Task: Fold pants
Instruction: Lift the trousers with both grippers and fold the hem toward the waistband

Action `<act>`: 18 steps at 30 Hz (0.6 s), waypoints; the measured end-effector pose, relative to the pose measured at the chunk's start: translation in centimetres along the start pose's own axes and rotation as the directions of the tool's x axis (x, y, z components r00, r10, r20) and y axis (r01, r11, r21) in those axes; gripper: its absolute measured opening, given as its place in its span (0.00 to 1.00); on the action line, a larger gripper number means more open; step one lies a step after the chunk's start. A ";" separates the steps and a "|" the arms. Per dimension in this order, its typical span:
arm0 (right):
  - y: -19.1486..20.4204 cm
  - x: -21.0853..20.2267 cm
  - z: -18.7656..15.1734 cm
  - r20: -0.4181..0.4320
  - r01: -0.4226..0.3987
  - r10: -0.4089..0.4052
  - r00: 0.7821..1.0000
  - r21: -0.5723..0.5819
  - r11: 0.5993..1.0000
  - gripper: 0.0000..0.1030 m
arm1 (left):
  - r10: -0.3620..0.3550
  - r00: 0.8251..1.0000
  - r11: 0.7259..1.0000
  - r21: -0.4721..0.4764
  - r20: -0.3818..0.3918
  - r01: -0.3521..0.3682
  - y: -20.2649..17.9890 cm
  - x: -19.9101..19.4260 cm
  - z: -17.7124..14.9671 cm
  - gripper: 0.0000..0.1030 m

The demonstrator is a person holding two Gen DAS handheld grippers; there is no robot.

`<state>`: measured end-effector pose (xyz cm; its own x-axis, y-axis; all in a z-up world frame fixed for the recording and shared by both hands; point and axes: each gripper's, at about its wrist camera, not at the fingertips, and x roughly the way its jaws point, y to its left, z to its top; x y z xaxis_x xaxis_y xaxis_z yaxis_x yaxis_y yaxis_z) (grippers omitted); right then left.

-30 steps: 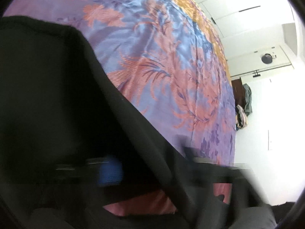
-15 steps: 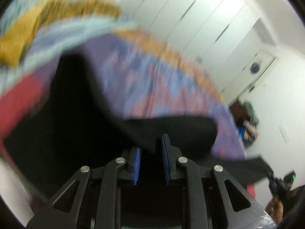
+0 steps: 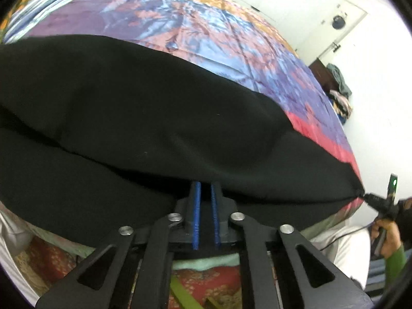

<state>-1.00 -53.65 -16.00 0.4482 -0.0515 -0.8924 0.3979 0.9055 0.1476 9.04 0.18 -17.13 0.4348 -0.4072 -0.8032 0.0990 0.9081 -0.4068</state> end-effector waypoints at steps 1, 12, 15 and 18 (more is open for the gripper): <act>-0.4 -0.2 0.0 0.005 0.009 -0.009 1.000 0.016 1.000 0.10 | 0.000 1.000 1.000 0.015 0.003 0.000 -0.1 -0.4 -0.4 0.05; -0.7 -1.9 -0.1 0.092 -0.007 0.002 0.996 0.054 0.999 0.10 | 0.022 0.998 0.970 -0.242 0.065 -0.006 5.8 -2.5 0.2 0.65; -0.9 -2.2 0.1 0.101 -0.027 0.020 0.995 0.069 0.997 0.10 | 0.005 0.996 0.940 -0.340 0.087 0.025 8.4 -2.2 1.0 0.65; -0.8 -2.3 0.3 0.114 -0.034 0.027 0.993 0.063 0.997 0.10 | -0.025 0.992 0.912 -0.404 0.128 0.075 9.8 -1.6 2.1 0.65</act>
<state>-2.11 -54.39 -13.93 0.5472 -0.0749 -0.8337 0.4322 0.8782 0.2048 11.19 9.92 -18.94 0.5429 -0.4138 -0.7308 -0.2389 0.7582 -0.6067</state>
